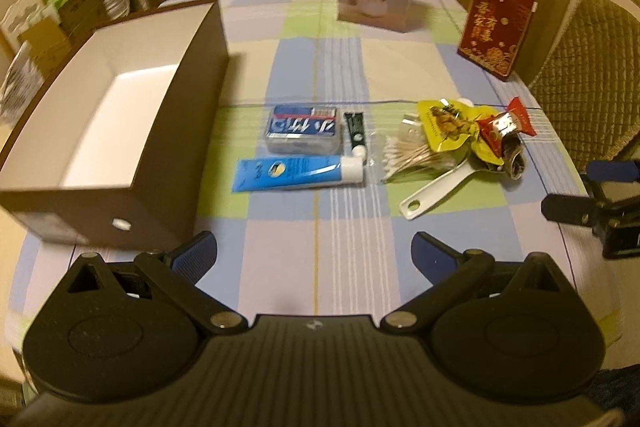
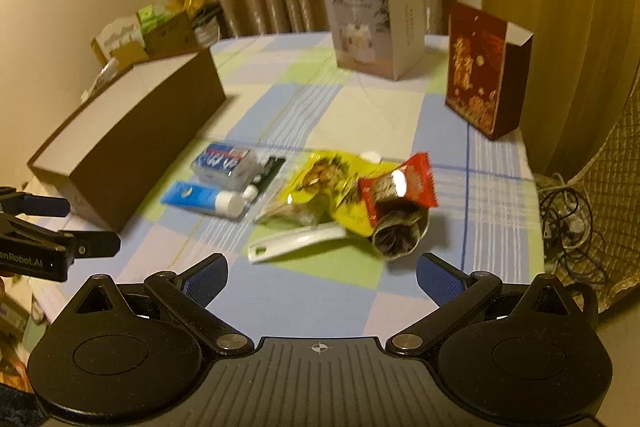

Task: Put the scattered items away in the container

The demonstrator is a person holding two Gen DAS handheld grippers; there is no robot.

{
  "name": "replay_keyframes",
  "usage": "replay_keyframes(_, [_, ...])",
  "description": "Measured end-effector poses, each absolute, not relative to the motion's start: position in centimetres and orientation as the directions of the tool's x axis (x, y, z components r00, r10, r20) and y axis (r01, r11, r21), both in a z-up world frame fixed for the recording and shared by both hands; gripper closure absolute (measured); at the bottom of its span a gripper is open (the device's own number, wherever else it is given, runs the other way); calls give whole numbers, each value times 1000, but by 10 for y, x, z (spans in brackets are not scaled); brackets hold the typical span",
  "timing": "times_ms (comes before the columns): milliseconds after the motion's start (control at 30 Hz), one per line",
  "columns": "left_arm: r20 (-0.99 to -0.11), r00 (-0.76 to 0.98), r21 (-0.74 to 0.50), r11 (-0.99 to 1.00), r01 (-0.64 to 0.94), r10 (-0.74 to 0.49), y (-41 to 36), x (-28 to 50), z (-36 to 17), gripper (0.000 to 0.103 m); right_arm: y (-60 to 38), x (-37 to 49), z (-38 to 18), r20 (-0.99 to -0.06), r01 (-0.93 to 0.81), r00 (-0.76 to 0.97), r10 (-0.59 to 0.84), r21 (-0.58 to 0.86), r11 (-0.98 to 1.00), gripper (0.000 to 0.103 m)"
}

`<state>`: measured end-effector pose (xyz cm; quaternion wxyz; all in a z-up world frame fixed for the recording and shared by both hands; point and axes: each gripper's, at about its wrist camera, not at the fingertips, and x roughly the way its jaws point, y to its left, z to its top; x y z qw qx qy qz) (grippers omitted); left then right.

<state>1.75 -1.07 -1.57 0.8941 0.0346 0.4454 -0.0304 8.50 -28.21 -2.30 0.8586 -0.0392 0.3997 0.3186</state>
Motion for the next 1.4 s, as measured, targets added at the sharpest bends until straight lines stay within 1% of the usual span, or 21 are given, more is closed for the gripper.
replay_keyframes(167, [-773, 633, 75, 983, 168, -49, -17, 30, -21, 6, -287, 96, -27, -720, -564, 471, 510, 199, 802, 0])
replay_keyframes(233, [-766, 639, 100, 971, 219, -66, -20, 37, -24, 10, -288, 100, -31, -729, -563, 469, 499, 189, 805, 0])
replay_keyframes(300, [-765, 638, 120, 953, 277, -90, -23, 46, -29, 12, -290, 105, -35, -739, -561, 463, 489, 182, 807, 0])
replay_keyframes(433, [-779, 616, 154, 916, 371, -119, -28, 63, -42, 25, -296, 116, -43, -757, -536, 453, 471, 190, 822, 0])
replay_keyframes(600, [-806, 579, 189, 872, 452, -125, -32, 86, -60, 32, -306, 131, -53, -782, -489, 442, 441, 202, 848, 0])
replay_keyframes(667, [-818, 566, 223, 848, 481, -106, -34, 96, -70, 40, -308, 136, -55, -790, -470, 437, 430, 207, 858, 0])
replay_keyframes(700, [-823, 560, 235, 838, 493, -99, -35, 100, -74, 47, -309, 139, -57, -794, -462, 435, 425, 209, 862, 0])
replay_keyframes(733, [-826, 556, 243, 830, 503, -94, -35, 105, -78, 49, -310, 141, -57, -797, -455, 433, 421, 210, 865, 0])
replay_keyframes(1067, [-857, 514, 316, 749, 583, -38, -38, 137, -107, 50, -315, 157, -70, -833, -384, 404, 378, 220, 897, 0])
replay_keyframes(1200, [-886, 462, 274, 746, 607, -50, -36, 146, -116, 53, -314, 161, -73, -842, -374, 395, 368, 219, 901, 0])
replay_keyframes(1300, [-889, 453, 255, 752, 608, -65, -33, 150, -117, 54, -313, 162, -74, -846, -373, 388, 366, 219, 902, 0])
replay_keyframes(1400, [-891, 451, 252, 757, 603, -63, -34, 150, -117, 59, -311, 163, -76, -847, -377, 383, 369, 221, 899, 0])
